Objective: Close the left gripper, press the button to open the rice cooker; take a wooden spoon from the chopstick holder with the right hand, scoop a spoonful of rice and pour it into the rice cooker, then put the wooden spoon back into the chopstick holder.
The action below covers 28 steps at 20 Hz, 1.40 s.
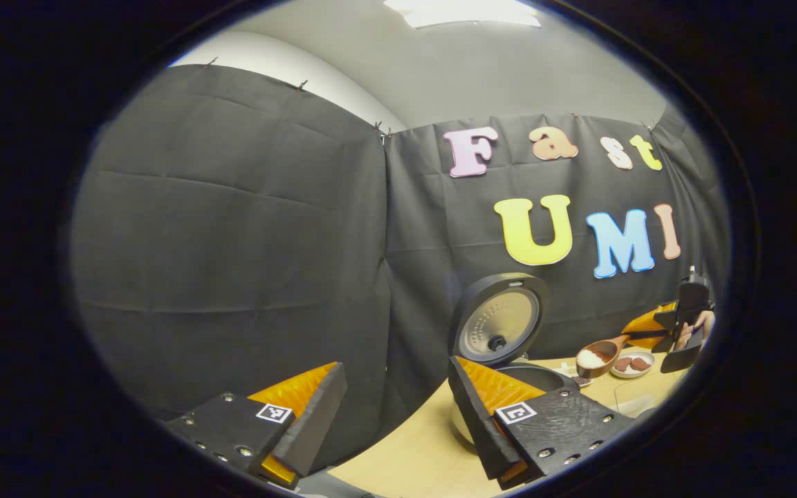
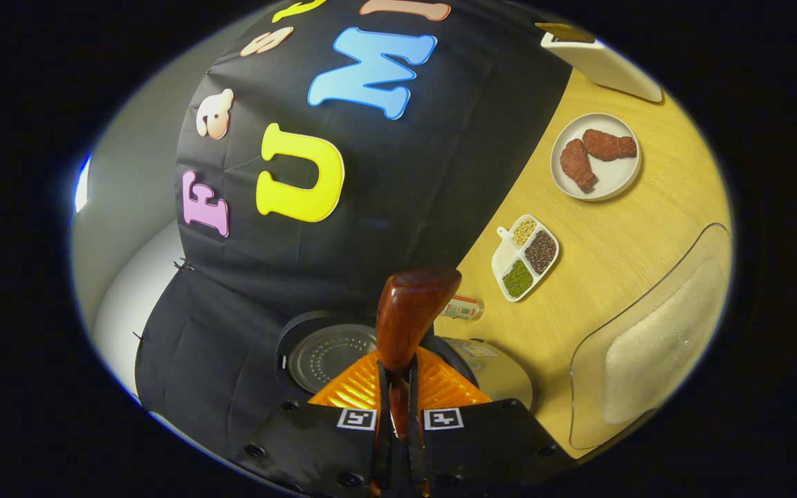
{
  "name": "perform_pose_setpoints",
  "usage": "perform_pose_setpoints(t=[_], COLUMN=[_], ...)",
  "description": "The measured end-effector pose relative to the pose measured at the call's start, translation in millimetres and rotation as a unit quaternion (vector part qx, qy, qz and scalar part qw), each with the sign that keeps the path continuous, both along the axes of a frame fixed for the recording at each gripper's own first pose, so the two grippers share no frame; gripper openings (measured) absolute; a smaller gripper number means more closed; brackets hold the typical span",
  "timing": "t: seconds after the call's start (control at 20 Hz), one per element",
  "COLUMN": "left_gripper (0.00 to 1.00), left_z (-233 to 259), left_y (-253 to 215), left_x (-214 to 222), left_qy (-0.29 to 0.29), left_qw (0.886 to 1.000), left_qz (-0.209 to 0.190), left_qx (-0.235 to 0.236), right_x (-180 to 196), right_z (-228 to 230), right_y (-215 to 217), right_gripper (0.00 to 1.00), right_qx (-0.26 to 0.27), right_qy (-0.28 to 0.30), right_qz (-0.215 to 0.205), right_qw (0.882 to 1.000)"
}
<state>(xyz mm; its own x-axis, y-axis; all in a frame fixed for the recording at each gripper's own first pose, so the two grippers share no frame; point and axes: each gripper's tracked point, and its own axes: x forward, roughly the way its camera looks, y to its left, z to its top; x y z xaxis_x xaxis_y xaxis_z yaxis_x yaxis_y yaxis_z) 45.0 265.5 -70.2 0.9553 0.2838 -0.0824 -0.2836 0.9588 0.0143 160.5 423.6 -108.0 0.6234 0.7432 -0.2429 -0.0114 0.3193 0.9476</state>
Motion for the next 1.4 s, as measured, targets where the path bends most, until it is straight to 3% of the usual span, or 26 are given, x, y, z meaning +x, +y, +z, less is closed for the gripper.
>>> perform_pose_setpoints(t=[0.5,0.75,0.9,0.95,1.0,1.05,1.1,1.2,1.35,1.4], left_gripper=[0.86,0.87,0.87,0.91,0.87,0.91,0.87,0.91,0.91,0.87], left_z=[-20,-30,-36,-36,-37,-37,-38,-39,-40,-40], left_y=[41,56,62,63,64,66,65,65,65,65], left_x=[-22,-29,-32,-31,-32,-34,-35,-36,-38,-38], left_qy=[0.023,0.033,0.037,0.038,0.039,0.039,0.040,0.041,0.041,0.040], left_qw=[0.999,0.998,0.997,0.997,0.997,0.997,0.997,0.996,0.996,0.996], left_qz=[0.044,0.061,0.068,0.069,0.071,0.072,0.073,0.074,0.075,0.075], left_qx=[-0.003,-0.005,-0.004,-0.003,-0.003,-0.002,-0.003,-0.004,-0.005,-0.004], right_x=[-4,-3,-2,-2,-1,-1,-1,-1,-1,-2], right_z=[-18,-38,-47,-50,-51,-53,-52,-51,-52,-53], right_y=[103,138,148,152,153,154,155,159,159,158], right_gripper=[0.11,0.11,0.11,0.11,0.11,0.11,0.11,0.11,0.11,0.11], right_qx=[-0.052,-0.105,-0.160,-0.180,-0.199,-0.214,-0.225,-0.243,-0.276,-0.287], right_qy=[-0.032,-0.063,-0.104,-0.120,-0.135,-0.149,-0.161,-0.182,-0.212,-0.224], right_qz=[0.062,0.082,0.094,0.098,0.101,0.104,0.107,0.113,0.119,0.120], right_qw=[0.996,0.989,0.977,0.971,0.965,0.960,0.955,0.946,0.930,0.924])
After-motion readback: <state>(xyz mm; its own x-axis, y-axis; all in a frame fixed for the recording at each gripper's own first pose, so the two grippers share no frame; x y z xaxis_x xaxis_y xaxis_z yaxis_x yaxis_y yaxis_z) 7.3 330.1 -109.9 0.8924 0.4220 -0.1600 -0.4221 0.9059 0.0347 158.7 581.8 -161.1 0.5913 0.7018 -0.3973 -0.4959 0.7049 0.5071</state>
